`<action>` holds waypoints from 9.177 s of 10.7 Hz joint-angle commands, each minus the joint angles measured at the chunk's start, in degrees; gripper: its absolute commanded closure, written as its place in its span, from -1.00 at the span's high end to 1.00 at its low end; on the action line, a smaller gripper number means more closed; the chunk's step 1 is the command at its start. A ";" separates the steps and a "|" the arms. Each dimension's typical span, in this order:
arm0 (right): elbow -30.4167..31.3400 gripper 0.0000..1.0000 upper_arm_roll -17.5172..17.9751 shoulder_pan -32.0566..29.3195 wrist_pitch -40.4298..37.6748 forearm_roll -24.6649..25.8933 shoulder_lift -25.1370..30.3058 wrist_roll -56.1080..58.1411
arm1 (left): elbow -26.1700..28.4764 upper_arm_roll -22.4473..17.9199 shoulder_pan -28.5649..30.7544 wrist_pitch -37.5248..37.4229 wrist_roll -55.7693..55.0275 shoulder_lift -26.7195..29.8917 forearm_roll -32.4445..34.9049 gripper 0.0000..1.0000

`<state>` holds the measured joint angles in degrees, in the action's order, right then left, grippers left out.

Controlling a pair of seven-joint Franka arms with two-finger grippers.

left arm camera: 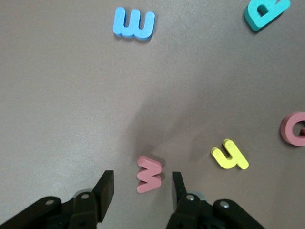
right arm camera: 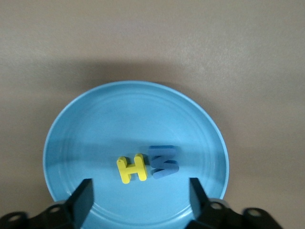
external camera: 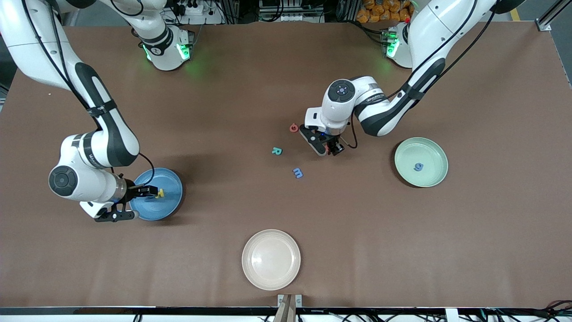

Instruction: Sort uppercase to blue plate, lowercase to green plate

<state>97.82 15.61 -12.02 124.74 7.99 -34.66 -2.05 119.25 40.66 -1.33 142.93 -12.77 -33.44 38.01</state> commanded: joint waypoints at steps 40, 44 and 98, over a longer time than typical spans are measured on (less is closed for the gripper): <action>-5.53 1.00 -4.97 1.47 -35.61 -13.26 34.57 8.55 | 2.39 25.86 44.09 -20.04 27.50 0.57 8.23 -0.66; -7.46 1.00 -4.62 1.74 -38.06 -13.17 34.57 7.33 | 3.00 27.19 58.61 -21.46 41.32 -0.40 1.29 -0.54; 2.20 0.77 -2.16 45.95 14.04 5.28 -4.80 -67.03 | -13.87 39.32 57.06 -37.20 -7.88 0.04 -9.19 0.29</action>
<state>97.62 13.04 34.41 137.91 11.68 -40.59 -67.32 106.14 80.09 56.19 105.88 -20.23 -34.03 30.57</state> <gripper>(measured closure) 0.106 0.352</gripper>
